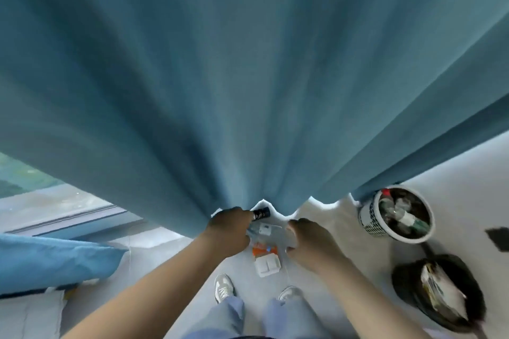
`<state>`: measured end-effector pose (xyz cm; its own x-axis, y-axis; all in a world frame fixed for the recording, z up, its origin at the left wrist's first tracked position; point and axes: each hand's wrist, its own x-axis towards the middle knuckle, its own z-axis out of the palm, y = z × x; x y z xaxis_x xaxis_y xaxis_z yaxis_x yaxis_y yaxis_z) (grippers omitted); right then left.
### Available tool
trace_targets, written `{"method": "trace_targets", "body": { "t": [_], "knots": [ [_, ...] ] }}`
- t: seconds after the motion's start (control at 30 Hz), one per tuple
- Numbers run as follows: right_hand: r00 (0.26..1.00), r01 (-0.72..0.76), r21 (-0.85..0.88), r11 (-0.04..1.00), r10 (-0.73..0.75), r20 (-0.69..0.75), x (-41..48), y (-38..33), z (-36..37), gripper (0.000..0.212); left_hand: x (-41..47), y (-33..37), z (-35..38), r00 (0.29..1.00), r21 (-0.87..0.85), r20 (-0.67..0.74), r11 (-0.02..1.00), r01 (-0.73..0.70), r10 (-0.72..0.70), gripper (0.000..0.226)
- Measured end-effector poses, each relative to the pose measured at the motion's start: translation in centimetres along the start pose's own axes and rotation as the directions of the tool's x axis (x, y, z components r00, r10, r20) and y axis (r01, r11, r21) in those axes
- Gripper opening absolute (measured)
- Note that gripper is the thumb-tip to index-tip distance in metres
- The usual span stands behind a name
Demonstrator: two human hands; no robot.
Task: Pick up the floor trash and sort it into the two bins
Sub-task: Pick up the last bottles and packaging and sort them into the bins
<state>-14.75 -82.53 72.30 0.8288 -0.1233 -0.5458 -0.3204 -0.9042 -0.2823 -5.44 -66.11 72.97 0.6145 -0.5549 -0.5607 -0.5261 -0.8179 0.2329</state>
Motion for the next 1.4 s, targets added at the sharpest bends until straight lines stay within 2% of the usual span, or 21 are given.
{"method": "trace_targets", "body": {
  "t": [0.2,0.37,0.57,0.77,1.03,1.17,1.4],
  "knots": [
    [0.973,-0.229,0.102,0.968,0.232,-0.014,-4.3,2.4,4.3,0.044,-1.0,3.6,1.6,0.979,0.066,0.094,0.98,-0.188,0.182,0.038],
    [0.947,-0.314,0.205,0.927,0.321,0.0,-6.9,4.2,8.1,0.044,-1.5,5.3,4.6,0.972,0.145,0.121,0.965,-0.217,0.2,0.028],
    [0.913,-0.396,0.308,0.865,0.406,0.034,-9.1,5.5,12.6,0.045,-1.7,5.6,8.7,0.948,0.118,0.218,0.958,-0.261,0.232,0.038],
    [0.877,-0.461,0.365,0.809,0.478,0.048,-8.9,5.7,16.4,0.045,0.8,4.6,11.8,0.938,0.158,0.246,0.945,-0.288,0.245,0.034],
    [0.85,-0.502,0.406,0.763,0.523,0.068,0.1,6.7,24.2,0.052,11.1,-0.4,18.7,0.914,0.292,0.271,0.879,-0.378,0.303,0.039],
    [0.835,-0.532,0.387,0.753,0.542,0.092,7.0,8.1,30.3,0.054,17.0,-4.0,24.0,0.909,0.291,0.268,0.872,-0.393,0.319,0.035],
    [0.854,-0.511,0.311,0.801,0.513,0.083,18.9,13.3,42.4,0.052,28.6,-9.0,35.3,0.904,0.381,0.244,0.822,-0.423,0.352,0.03]
  ]
}}
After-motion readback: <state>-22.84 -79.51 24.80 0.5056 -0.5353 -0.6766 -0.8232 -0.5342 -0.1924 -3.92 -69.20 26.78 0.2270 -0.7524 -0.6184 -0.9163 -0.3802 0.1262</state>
